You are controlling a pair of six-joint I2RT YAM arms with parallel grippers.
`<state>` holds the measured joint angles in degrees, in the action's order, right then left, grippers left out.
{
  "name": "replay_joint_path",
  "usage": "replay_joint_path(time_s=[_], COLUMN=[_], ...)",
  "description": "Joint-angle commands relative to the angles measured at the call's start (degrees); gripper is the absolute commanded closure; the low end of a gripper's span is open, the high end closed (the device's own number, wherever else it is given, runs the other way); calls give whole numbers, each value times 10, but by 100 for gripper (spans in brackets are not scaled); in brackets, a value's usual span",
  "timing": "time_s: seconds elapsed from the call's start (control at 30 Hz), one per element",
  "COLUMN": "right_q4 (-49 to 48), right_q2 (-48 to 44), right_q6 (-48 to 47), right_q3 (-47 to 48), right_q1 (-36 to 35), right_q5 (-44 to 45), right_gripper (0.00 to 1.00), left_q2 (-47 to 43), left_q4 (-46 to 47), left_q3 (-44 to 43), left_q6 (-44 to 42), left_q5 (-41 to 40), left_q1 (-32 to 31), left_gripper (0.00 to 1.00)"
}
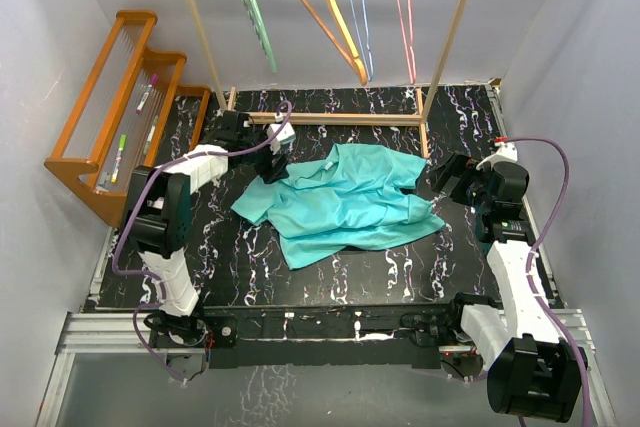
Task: Place the t-shirt on the hanger
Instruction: Pick up the T-shirt from the center of the board.
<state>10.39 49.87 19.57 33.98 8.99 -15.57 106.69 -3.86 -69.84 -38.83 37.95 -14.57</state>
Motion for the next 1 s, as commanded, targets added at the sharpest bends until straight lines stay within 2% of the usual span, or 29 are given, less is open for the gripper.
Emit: replay_joint_path(time_s=[0.0, 0.17, 0.4, 0.5, 0.6, 0.7, 0.73, 0.97], right_q4=[-15, -12, 0, 0, -1, -3, -4, -7], right_q2=[-1, 0, 3, 4, 4, 4, 4, 9], right_q6=[-9, -9, -16, -15, -14, -14, -13, -33], right_q3=[26, 26, 37, 38, 35, 31, 30, 50], right_q1=[-2, -2, -2, -2, -2, -2, -2, -1], right_q5=[-9, -7, -4, -2, -2, -2, -3, -32], right_gripper=[2, 2, 2, 2, 2, 2, 2, 2], left_q2=[15, 51, 72, 84, 88, 84, 81, -7], left_q4=[-10, -44, -69, -79, -76, -68, -66, -69], left_q3=[-15, -46, -48, -54, -54, -49, -48, -59], left_q6=[-58, -86, -138, -145, -137, -131, -128, -47], left_q5=[51, 61, 66, 68, 72, 72, 71, 87], left_q1=[10, 15, 15, 15, 16, 15, 16, 21], left_gripper=[33, 40, 44, 54, 72, 97, 100, 100])
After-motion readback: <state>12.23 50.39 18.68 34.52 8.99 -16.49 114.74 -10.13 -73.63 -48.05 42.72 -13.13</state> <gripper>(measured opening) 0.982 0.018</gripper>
